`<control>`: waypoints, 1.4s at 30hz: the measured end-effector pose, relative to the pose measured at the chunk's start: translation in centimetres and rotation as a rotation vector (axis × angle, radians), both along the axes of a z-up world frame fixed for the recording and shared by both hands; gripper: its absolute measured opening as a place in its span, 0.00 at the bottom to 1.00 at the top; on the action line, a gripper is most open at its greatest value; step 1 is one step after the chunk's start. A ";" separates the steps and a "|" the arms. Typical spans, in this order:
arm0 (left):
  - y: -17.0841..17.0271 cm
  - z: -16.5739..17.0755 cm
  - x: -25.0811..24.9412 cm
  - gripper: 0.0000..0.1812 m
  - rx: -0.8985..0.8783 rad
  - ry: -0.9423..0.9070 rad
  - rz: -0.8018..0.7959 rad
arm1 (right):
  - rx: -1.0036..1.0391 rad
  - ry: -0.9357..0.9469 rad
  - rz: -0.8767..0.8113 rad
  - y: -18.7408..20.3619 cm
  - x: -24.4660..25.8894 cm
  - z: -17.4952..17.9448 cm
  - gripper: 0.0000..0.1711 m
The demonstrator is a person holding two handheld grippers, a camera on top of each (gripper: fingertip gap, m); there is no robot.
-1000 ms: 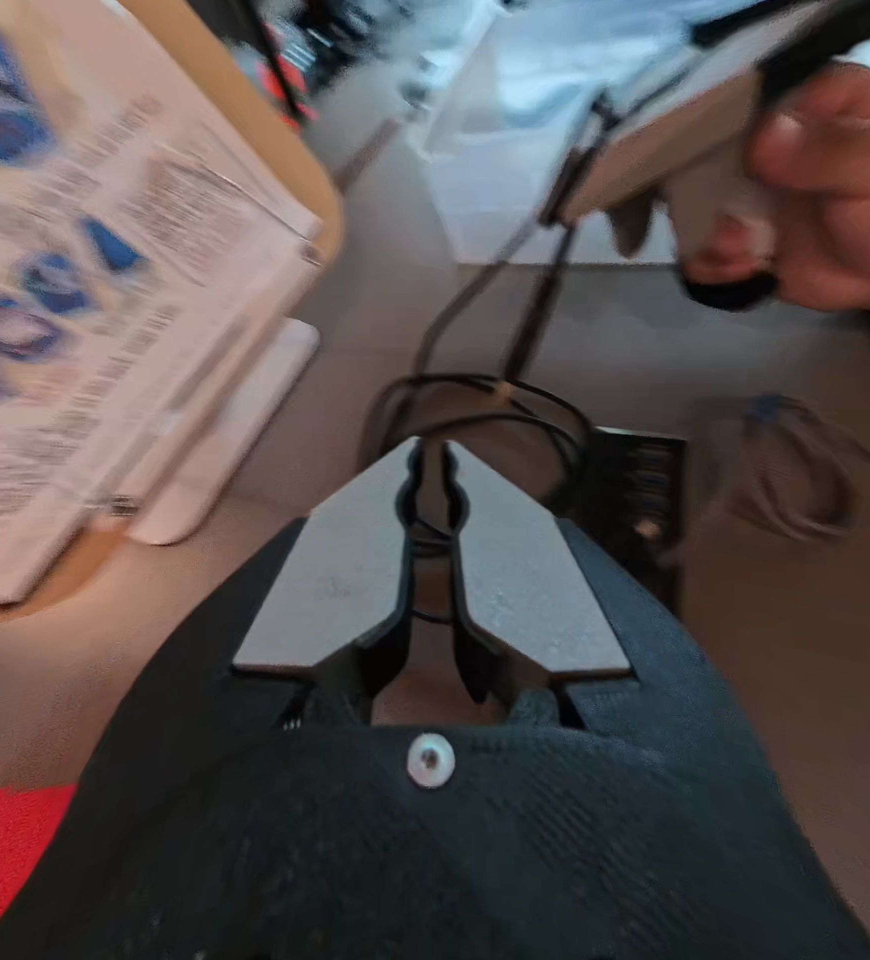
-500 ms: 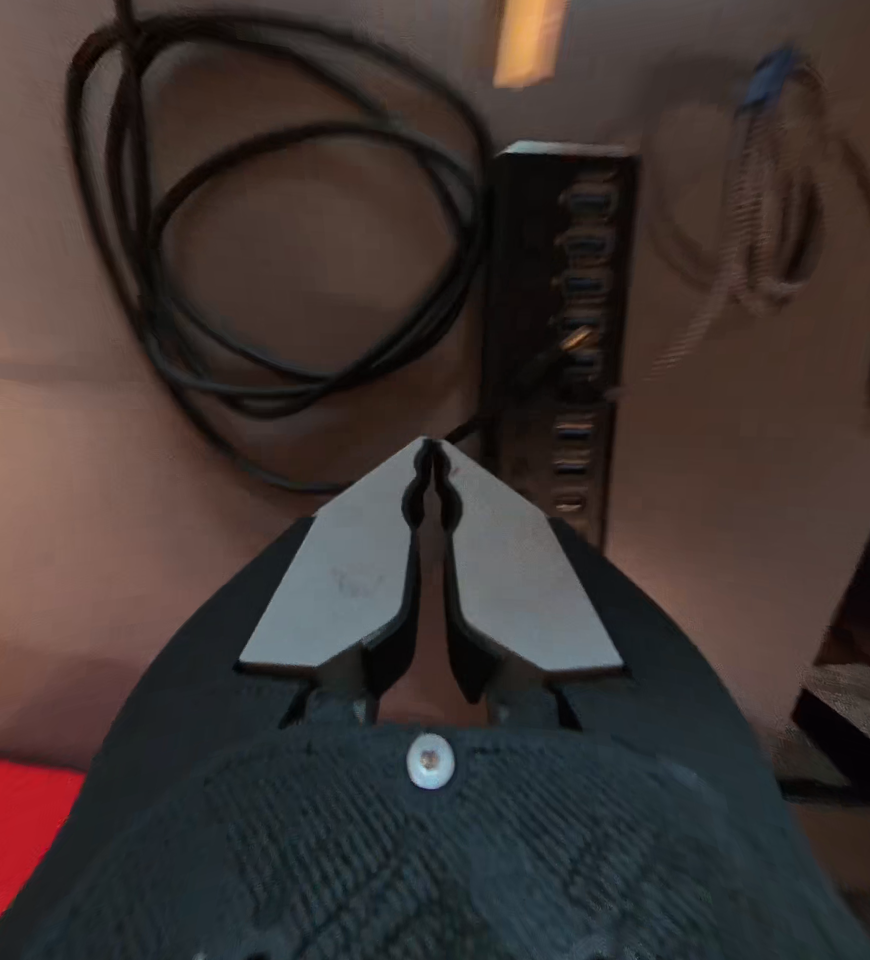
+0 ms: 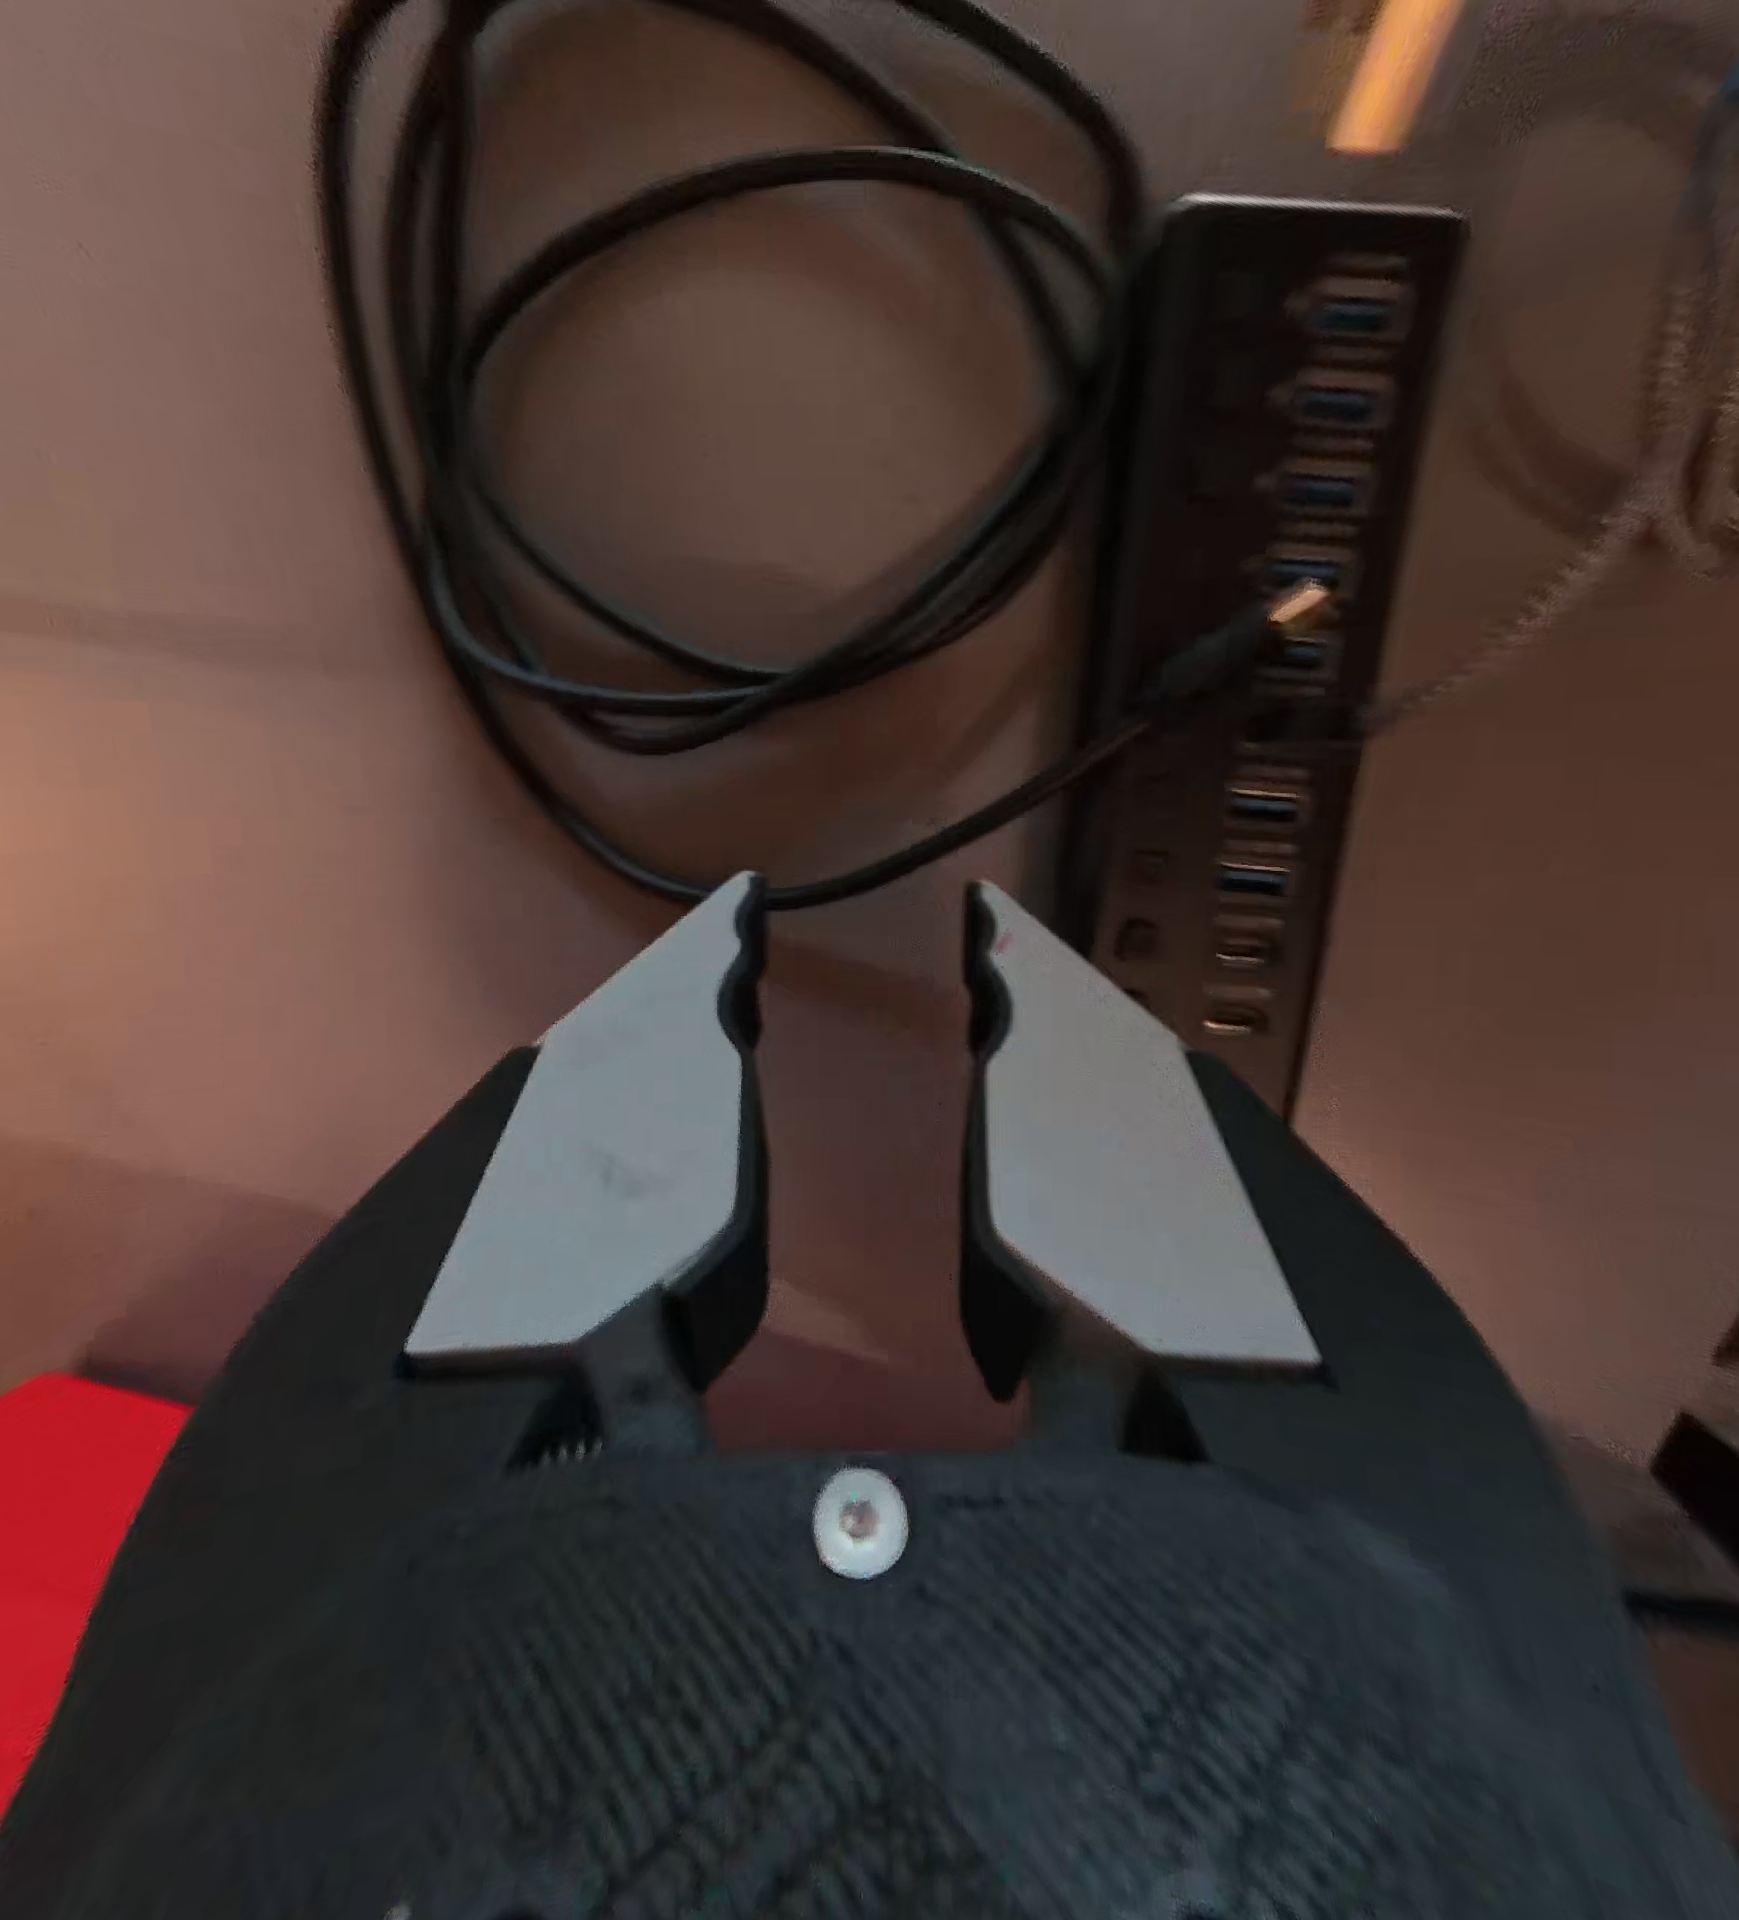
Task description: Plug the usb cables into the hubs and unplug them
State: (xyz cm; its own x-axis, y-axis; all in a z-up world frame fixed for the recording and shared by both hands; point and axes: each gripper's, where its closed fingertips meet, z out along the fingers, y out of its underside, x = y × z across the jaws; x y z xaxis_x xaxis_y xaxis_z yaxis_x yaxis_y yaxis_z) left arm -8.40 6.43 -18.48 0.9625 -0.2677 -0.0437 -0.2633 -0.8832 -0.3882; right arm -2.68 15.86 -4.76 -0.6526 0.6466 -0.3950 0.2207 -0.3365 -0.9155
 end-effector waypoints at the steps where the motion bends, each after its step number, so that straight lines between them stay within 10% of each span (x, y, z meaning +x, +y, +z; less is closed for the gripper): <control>1: 0.0 -0.1 0.6 0.22 -0.014 0.002 -0.034 | -0.004 -0.002 0.006 -0.1 0.0 0.0 0.03; 6: 0.9 -2.1 1.2 0.13 -0.069 0.047 -0.099 | 0.016 -0.003 -0.002 -0.1 0.0 -0.1 0.03; 14: -0.5 -1.4 -10.1 0.07 -0.154 0.506 0.246 | 0.004 -0.020 -0.015 0.3 -0.1 -0.2 0.04; 25: -2.6 0.0 -7.2 0.32 -0.011 0.405 0.317 | 0.138 -0.118 -0.108 0.7 -1.3 -2.9 0.01; 32: 4.7 2.4 -0.5 0.33 0.298 0.366 0.089 | 0.108 -0.119 -0.075 0.2 -1.3 -2.8 0.00; 42: 9.6 5.1 2.4 0.00 0.636 0.405 -0.002 | -0.094 -0.084 0.055 0.4 -0.5 -1.4 0.01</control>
